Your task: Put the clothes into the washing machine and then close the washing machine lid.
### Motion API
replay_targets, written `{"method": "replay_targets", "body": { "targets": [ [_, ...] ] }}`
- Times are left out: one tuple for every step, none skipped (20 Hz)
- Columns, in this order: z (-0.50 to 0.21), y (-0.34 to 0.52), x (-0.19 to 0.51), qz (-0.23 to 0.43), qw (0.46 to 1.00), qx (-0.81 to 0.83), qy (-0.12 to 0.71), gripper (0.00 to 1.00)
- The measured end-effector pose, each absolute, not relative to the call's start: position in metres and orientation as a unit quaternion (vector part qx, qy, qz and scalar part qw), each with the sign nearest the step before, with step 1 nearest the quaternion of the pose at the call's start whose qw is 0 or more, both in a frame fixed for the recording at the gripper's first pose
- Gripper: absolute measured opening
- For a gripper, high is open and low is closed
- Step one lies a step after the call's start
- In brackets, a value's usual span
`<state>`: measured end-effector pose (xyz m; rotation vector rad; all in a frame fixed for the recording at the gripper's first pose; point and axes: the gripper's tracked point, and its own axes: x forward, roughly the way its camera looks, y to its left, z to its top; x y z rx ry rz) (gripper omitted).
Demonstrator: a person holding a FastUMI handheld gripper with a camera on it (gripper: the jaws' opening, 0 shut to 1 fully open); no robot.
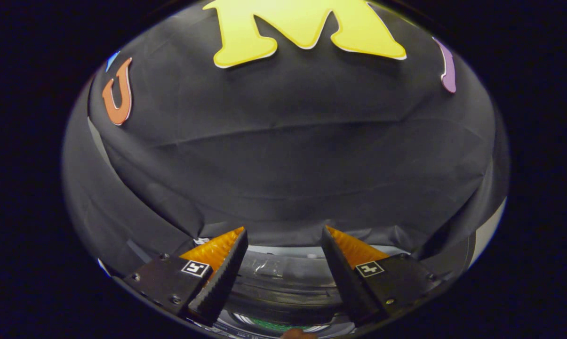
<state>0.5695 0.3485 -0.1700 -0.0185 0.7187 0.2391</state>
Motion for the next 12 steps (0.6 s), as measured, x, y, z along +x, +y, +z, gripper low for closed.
{"method": "replay_targets", "body": {
  "targets": [
    [-0.171, 0.348, 0.569, 0.116, 0.929, -0.009, 0.35, 0.98],
    [-0.17, 0.347, 0.567, 0.116, 0.93, -0.009, 0.349, 0.98],
    [-0.17, 0.347, 0.565, 0.116, 0.93, -0.01, 0.347, 0.98],
    [-0.169, 0.346, 0.563, 0.113, 0.932, -0.012, 0.345, 0.98],
    [-0.169, 0.346, 0.562, 0.111, 0.933, -0.013, 0.341, 0.98],
    [-0.168, 0.345, 0.561, 0.109, 0.934, -0.013, 0.34, 0.98],
    [-0.17, 0.347, 0.56, 0.109, 0.934, -0.013, 0.34, 0.98],
    [-0.17, 0.346, 0.559, 0.109, 0.934, -0.013, 0.34, 0.98],
    [-0.169, 0.345, 0.556, 0.11, 0.934, -0.013, 0.34, 0.98],
    [-0.169, 0.345, 0.555, 0.109, 0.934, -0.014, 0.34, 0.98],
    [-0.168, 0.345, 0.554, 0.109, 0.935, -0.014, 0.337, 0.98],
    [-0.166, 0.345, 0.553, 0.109, 0.936, -0.016, 0.334, 0.98]
  ]
}}
